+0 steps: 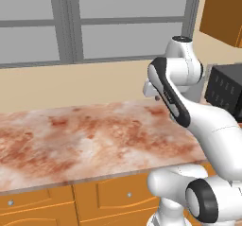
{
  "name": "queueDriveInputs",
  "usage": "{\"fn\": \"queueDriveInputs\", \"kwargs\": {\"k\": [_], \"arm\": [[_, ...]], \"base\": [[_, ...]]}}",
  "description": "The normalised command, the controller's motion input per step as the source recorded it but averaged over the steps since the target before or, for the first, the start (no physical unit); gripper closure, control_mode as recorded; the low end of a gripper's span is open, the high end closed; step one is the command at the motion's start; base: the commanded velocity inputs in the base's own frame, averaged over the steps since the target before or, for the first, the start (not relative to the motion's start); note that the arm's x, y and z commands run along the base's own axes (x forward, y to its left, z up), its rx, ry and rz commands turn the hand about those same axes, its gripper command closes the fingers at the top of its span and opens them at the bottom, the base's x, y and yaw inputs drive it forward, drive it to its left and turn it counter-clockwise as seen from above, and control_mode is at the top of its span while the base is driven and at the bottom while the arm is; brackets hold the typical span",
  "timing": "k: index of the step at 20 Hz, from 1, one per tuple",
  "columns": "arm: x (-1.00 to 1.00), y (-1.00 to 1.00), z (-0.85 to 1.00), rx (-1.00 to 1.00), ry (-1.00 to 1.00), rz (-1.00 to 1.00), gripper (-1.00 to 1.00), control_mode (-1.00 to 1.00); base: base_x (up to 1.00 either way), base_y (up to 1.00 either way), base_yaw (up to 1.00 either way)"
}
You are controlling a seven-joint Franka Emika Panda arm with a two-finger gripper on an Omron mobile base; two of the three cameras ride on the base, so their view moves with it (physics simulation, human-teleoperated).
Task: Navigate to the stand mixer.
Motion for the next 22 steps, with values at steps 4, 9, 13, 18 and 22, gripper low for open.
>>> {"fn": "queueDriveInputs", "kwargs": {"k": [4, 9, 13, 18, 22], "arm": [[-0.67, -0.02, 0.0, 0.0, -0.12, 0.0, -1.0, -1.0], [-1.0, 0.0, 0.0, -0.01, -0.13, -0.03, -1.0, -1.0], [-0.88, 0.0, 0.0, 0.01, -0.1, -0.07, -1.0, -1.0], [-0.18, 0.0, 0.0, 0.01, -0.03, -0.02, -1.0, 1.0], [0.0, 0.0, 0.0, 0.0, 0.0, 0.0, -1.0, 1.0]], "base": [[0.0, 0.0, 0.0], [0.0, 0.0, 0.0], [0.0, 0.0, 0.0], [-0.68, 0.12, -0.04], [-0.46, 0.87, 0.36]]}}
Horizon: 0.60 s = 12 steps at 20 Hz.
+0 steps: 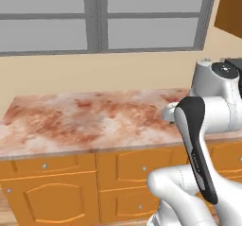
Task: Navigate to the stand mixer.
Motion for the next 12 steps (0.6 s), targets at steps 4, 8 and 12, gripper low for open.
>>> {"fn": "queueDriveInputs", "kwargs": {"k": [4, 8, 12], "arm": [[0.0, 0.0, 0.0, 0.0, 0.0, 0.0, -1.0, 1.0], [0.0, 0.0, 0.0, 0.0, 0.0, 0.0, -1.0, 1.0], [0.0, 0.0, 0.0, 0.0, 0.0, 0.0, -1.0, 1.0]], "base": [[0.0, 0.26, 0.92], [0.0, 0.02, 1.0], [0.0, 0.0, 1.0]]}}
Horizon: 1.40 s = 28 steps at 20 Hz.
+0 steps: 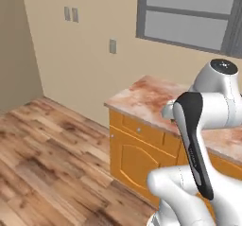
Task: Navigate to the stand mixer.
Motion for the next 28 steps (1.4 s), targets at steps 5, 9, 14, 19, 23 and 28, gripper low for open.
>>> {"fn": "queueDriveInputs", "kwargs": {"k": [5, 9, 14, 19, 23, 28], "arm": [[0.0, 0.0, 0.0, 0.0, 0.0, 0.0, -1.0, 1.0], [0.0, 0.0, 0.0, 0.0, 0.0, 0.0, -1.0, 1.0], [0.0, 0.0, 0.0, 0.0, 0.0, 0.0, -1.0, 1.0], [0.0, 0.0, 0.0, 0.0, 0.0, 0.0, -1.0, 1.0], [0.0, 0.0, 0.0, 0.0, 0.0, 0.0, -1.0, 1.0], [0.0, 0.0, 0.0, 0.0, 0.0, 0.0, -1.0, 1.0]], "base": [[0.0, 0.0, 1.0], [0.0, 0.0, 1.0], [0.0, 0.0, 1.0], [0.0, 0.0, 1.0], [0.0, 0.0, 1.0], [0.0, 0.0, 1.0]]}}
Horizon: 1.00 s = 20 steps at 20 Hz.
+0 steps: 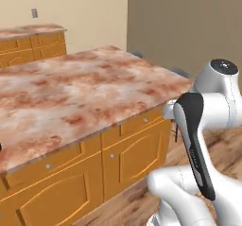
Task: Navigate to the stand mixer.
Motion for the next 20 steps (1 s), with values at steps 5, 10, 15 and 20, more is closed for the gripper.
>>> {"fn": "queueDriveInputs", "kwargs": {"k": [5, 10, 15, 20], "arm": [[0.0, 0.0, 0.0, 0.0, 0.0, 0.0, -1.0, 1.0], [0.0, 0.0, 0.0, 0.0, 0.0, 0.0, -1.0, 1.0], [0.0, 0.0, 0.0, 0.0, 0.0, 0.0, -1.0, 1.0], [0.0, 0.0, 0.0, 0.0, 0.0, 0.0, -1.0, 1.0]], "base": [[0.0, 0.61, 0.78], [0.29, 1.0, 0.23], [0.63, 1.0, 0.14], [0.84, 1.0, 0.21]]}}
